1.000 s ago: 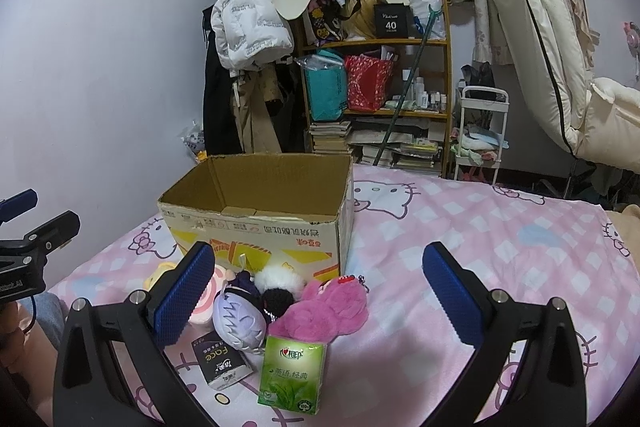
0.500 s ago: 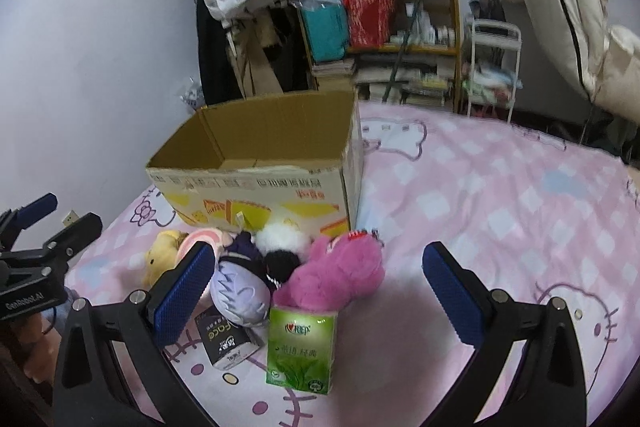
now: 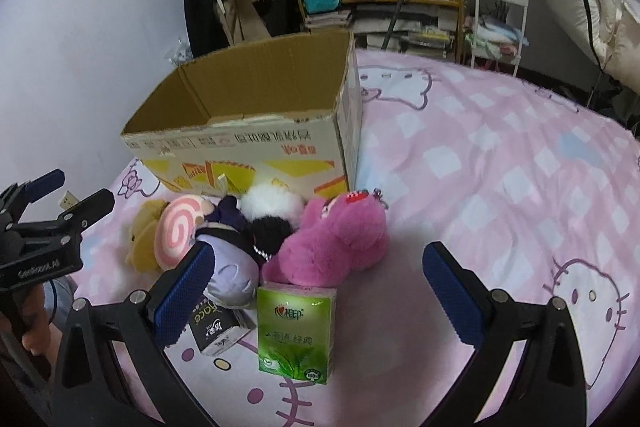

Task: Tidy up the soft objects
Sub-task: 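Close left gripper on yellow plush dog while right gripper closes on green tissue pack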

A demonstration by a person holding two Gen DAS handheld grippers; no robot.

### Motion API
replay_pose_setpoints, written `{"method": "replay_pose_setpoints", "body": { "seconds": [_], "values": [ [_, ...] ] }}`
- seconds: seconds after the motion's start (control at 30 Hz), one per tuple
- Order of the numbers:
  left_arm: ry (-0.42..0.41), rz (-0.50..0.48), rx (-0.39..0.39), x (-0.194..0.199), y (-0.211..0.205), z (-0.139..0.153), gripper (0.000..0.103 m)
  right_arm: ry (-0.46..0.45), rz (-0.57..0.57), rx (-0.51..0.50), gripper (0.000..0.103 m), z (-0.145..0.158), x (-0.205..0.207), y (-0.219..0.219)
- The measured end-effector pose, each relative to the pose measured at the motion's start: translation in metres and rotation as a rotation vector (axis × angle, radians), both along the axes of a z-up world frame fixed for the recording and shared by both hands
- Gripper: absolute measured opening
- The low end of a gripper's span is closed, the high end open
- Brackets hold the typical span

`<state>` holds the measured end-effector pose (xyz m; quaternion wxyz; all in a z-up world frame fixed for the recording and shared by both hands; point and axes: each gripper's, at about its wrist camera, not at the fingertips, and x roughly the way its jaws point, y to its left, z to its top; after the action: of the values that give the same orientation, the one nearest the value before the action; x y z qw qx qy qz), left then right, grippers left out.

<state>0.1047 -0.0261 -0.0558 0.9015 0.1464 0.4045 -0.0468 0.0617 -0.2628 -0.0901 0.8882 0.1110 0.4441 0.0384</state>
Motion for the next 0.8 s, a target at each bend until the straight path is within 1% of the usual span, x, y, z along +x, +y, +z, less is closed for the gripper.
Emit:
{"method": "replay_pose_setpoints", "body": {
  "seconds": [0.07,0.1,0.2,0.4,0.53,0.67,0.7,0.77,0.8],
  "values": [
    [0.019,0.001,0.016,0.007,0.002,-0.003,0.102,0.020,0.007,0.027,0.103,-0.006,0.002,-0.001],
    [0.046,0.004,0.013,0.013,0.004,-0.006,0.102,0.030,0.008,0.029,0.103,-0.008,0.002,0.000],
    [0.106,0.025,-0.003,0.025,0.009,-0.016,0.102,0.063,0.021,0.010,0.103,-0.013,0.003,0.003],
    [0.243,0.048,-0.070,0.040,0.018,-0.043,0.102,0.155,0.055,-0.015,0.103,-0.031,0.005,0.011],
    [0.310,0.053,-0.103,0.044,0.017,-0.061,0.102,0.221,0.061,-0.016,0.103,-0.046,0.009,0.012],
    [0.331,0.046,-0.098,0.048,0.013,-0.070,0.102,0.266,0.055,-0.011,0.103,-0.057,0.013,0.010],
    [0.333,0.045,-0.105,0.049,0.013,-0.071,0.102,0.274,0.056,-0.006,0.102,-0.060,0.014,0.010],
    [0.342,0.047,-0.117,0.051,0.014,-0.075,0.102,0.294,0.068,0.014,0.095,-0.065,0.015,0.009],
    [0.349,0.046,-0.121,0.052,0.014,-0.076,0.102,0.299,0.076,0.025,0.088,-0.065,0.014,0.010]
  ]
}}
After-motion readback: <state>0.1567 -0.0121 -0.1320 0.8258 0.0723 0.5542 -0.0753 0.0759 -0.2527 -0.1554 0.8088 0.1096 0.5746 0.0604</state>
